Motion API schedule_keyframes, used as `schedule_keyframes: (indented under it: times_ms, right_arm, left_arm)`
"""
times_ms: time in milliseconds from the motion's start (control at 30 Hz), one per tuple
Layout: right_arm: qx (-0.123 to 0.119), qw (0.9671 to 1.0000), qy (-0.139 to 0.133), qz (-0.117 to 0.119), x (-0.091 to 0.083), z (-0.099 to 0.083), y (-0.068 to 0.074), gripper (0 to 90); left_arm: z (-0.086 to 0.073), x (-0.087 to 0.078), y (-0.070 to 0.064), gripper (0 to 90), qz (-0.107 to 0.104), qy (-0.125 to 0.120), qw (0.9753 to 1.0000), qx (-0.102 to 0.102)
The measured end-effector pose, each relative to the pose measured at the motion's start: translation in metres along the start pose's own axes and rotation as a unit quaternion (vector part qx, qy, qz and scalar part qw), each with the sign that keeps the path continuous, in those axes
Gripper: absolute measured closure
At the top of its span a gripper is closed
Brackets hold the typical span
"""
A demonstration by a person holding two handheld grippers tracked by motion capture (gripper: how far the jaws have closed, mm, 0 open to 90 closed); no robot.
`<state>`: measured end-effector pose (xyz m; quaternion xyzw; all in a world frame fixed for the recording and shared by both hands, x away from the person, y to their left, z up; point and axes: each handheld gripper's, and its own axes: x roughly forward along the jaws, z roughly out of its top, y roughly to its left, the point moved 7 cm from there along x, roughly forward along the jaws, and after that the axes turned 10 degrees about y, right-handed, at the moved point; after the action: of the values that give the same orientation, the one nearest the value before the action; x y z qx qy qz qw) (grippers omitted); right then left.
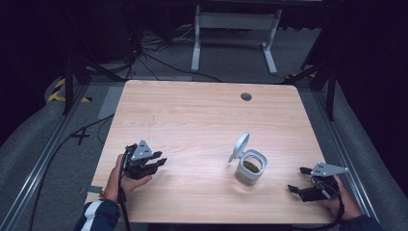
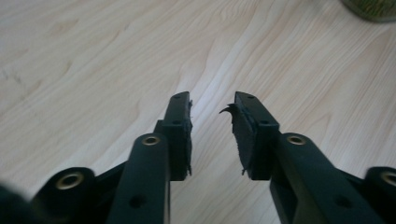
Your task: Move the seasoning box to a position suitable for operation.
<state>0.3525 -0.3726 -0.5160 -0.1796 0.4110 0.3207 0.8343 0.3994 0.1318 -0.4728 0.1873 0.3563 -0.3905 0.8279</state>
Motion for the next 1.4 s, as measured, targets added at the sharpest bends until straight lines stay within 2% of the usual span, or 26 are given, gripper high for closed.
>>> schedule_keyframes:
  times_ms: [33, 67, 133, 200, 233, 333, 367, 500, 600, 733, 767, 867, 1033, 1400]
  right_arm:
    - [0.000, 1.0000, 0.000, 0.000, 0.000, 0.000, 0.000, 10.4]
    - [0.000, 1.0000, 0.000, 0.000, 0.000, 0.000, 0.000, 10.4]
    - [-0.001, 1.0000, 0.000, 0.001, 0.000, 0.000, 0.000, 10.4]
    - [-0.001, 1.0000, 0.000, 0.001, 0.000, 0.000, 0.000, 10.4]
    - [-0.001, 1.0000, 0.000, 0.001, 0.000, 0.000, 0.000, 10.4]
    - [-0.001, 1.0000, 0.000, 0.001, 0.000, 0.000, 0.000, 10.4]
    - [-0.001, 1.0000, 0.000, 0.001, 0.000, 0.000, 0.000, 10.4]
    - [-0.001, 1.0000, 0.000, 0.001, 0.000, 0.000, 0.000, 10.4]
    - [-0.001, 1.0000, 0.000, 0.001, 0.000, 0.000, 0.000, 10.4]
    - [-0.001, 1.0000, 0.000, 0.001, 0.000, 0.000, 0.000, 10.4]
    - [-0.001, 1.0000, 0.000, 0.001, 0.000, 0.000, 0.000, 10.4]
    - [-0.001, 1.0000, 0.000, 0.001, 0.000, 0.000, 0.000, 10.4]
    - [-0.001, 1.0000, 0.000, 0.001, 0.000, 0.000, 0.000, 10.4]
    - [-0.001, 1.0000, 0.000, 0.001, 0.000, 0.000, 0.000, 10.4]
  left_arm:
    - [0.000, 0.000, 0.000, 71.8, 0.000, 0.000, 1.0000, 0.000]
    - [0.006, 0.000, -0.003, 71.8, -0.004, -0.006, 1.0000, -0.001]
    - [0.017, 0.000, -0.007, 78.9, -0.008, -0.013, 0.9999, 0.007]
    - [0.033, 0.000, -0.015, 82.5, -0.013, -0.023, 0.9994, 0.020]
    - [0.033, 0.000, -0.015, 84.2, -0.013, -0.023, 0.9994, 0.020]
    - [0.052, 0.004, -0.026, 88.2, -0.028, -0.041, 0.9984, 0.026]
    - [0.056, 0.004, -0.028, 89.7, -0.030, -0.042, 0.9981, 0.033]
    - [0.078, 0.009, -0.042, 90.0, -0.036, -0.054, 0.9965, 0.053]
    - [0.090, 0.013, -0.050, 90.0, -0.042, -0.057, 0.9954, 0.065]
    - [0.100, 0.017, -0.058, 90.0, -0.047, -0.061, 0.9942, 0.075]
    - [0.106, 0.020, -0.062, 90.0, -0.049, -0.062, 0.9932, 0.085]
    - [0.111, 0.021, -0.066, 90.0, -0.053, -0.064, 0.9925, 0.090]
    - [0.124, 0.025, -0.076, 90.0, -0.057, -0.066, 0.9900, 0.111]
    - [0.142, 0.032, -0.093, 90.0, -0.072, -0.067, 0.9871, 0.127]
